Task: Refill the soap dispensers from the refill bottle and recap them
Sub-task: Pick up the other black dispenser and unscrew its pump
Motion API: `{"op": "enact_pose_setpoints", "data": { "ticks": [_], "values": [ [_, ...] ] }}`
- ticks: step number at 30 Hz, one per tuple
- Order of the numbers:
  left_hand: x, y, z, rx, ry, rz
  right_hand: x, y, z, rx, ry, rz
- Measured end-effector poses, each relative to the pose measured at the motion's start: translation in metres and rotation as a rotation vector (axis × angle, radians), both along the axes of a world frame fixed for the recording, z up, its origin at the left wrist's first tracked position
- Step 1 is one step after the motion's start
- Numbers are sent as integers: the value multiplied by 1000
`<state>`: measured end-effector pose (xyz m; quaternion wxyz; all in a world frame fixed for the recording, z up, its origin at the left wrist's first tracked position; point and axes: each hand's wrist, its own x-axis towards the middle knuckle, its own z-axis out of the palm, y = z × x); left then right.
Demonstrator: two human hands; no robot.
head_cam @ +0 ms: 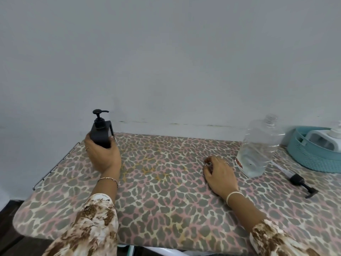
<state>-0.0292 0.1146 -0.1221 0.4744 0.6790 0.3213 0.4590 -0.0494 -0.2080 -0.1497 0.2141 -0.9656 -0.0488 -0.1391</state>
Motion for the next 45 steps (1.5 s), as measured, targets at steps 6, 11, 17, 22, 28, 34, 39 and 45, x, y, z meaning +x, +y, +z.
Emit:
{"op": "enact_pose_setpoints", "data": {
  "ticks": [6,11,17,22,28,34,39,45],
  "values": [
    [-1,-43,7,0,-46,-163,-2,0,2,-4,8,7],
    [0,-86,8,11,-88,-433,-2,-1,1,14,4,5],
    [2,-137,11,-109,-53,-816,-2,-2,-2,67,-14,-11],
    [0,-169,8,-227,-48,-1072,-5,-2,-3,196,-141,-37],
    [-2,-183,2,-281,-37,-1227,-9,-4,1,504,-232,-66],
    [-6,-188,-4,-324,-28,-1347,-12,-4,3,500,-319,-45],
    [-6,-186,-14,-194,19,-1366,-12,-4,5,539,-344,-49],
    [-8,-186,-20,-63,53,-1295,-5,4,36,537,-368,-90]
  ]
}}
